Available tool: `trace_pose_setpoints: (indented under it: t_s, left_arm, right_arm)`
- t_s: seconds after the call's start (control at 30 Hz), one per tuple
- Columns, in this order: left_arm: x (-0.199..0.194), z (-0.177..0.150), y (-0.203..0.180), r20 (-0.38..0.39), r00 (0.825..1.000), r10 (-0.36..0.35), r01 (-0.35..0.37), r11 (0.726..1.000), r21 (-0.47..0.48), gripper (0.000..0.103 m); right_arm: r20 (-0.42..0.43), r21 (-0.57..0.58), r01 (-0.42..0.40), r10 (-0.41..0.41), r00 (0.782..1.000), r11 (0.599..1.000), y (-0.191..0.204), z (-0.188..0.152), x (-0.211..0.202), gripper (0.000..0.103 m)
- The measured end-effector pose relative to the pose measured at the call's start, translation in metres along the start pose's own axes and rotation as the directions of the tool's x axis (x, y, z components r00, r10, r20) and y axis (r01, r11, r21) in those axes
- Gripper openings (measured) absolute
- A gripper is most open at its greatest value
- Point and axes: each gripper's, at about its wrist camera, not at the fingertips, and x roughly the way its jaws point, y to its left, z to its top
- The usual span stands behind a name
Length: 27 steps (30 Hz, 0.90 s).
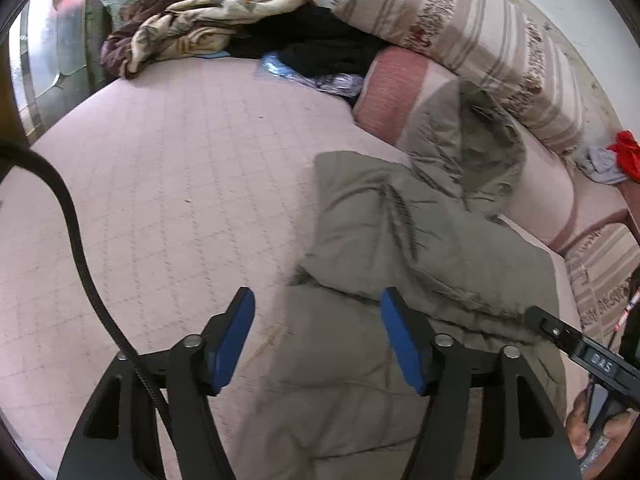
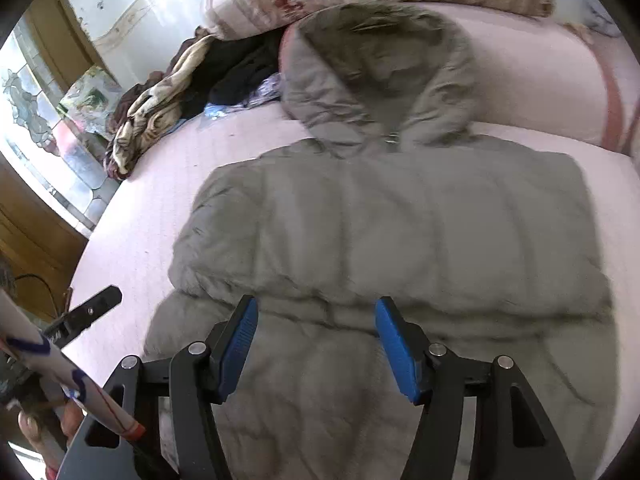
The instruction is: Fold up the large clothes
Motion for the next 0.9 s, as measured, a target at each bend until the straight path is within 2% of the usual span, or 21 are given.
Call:
trace_pose_setpoints:
  t_s: [0.1, 0.2, 0.3, 0.4, 0.47, 0.5, 0.57, 0.73, 0.9]
  left_arm:
    - [0.009, 0.003, -0.018, -0.012, 1.0, 0.007, -0.007, 0.999, 0.034, 0.067]
    - [0.021, 0.014, -0.038, -0.031, 0.999, -0.027, 0.029, 0.997, 0.065, 0.067]
    - [0.048, 0.03, -0.064, -0.084, 0.996, -0.032, 0.042, 0.992, 0.118, 0.067]
    - [0.083, 0.041, -0.083, -0.141, 0.99, 0.021, 0.0, 0.989, 0.151, 0.067]
    - [0.103, 0.043, -0.09, -0.159, 0.984, 0.081, -0.052, 0.982, 0.182, 0.066]
    - [0.11, 0.043, -0.092, -0.165, 0.98, 0.112, -0.078, 0.977, 0.2, 0.053]
    - [0.116, 0.041, -0.096, -0.171, 0.972, 0.161, -0.117, 0.963, 0.244, 0.035]
    - [0.115, 0.032, -0.104, -0.116, 0.963, 0.243, -0.198, 0.931, 0.307, 0.032]
    - [0.126, 0.03, -0.098, -0.11, 0.962, 0.249, -0.208, 0.934, 0.29, 0.036]
  right_arm:
    - [0.02, 0.009, 0.036, -0.036, 0.999, 0.999, -0.021, -0.011, -0.026, 0.066]
    - [0.041, 0.041, 0.085, -0.087, 0.995, 0.996, -0.051, -0.022, -0.049, 0.066]
    - [0.053, 0.067, 0.114, -0.118, 0.992, 0.991, -0.076, -0.028, -0.06, 0.066]
    - [0.057, 0.097, 0.127, -0.133, 0.989, 0.987, -0.096, -0.029, -0.062, 0.066]
    - [0.06, 0.13, 0.128, -0.137, 0.989, 0.983, -0.111, -0.027, -0.059, 0.066]
    - [0.061, 0.141, 0.131, -0.14, 0.988, 0.981, -0.117, -0.025, -0.057, 0.066]
    - [0.064, 0.16, 0.137, -0.149, 0.987, 0.978, -0.129, -0.019, -0.053, 0.066]
    - [0.079, 0.18, 0.157, -0.173, 0.982, 0.971, -0.142, 0.002, -0.032, 0.066]
    - [0.006, 0.181, 0.208, -0.213, 0.977, 0.961, -0.152, 0.016, 0.019, 0.066]
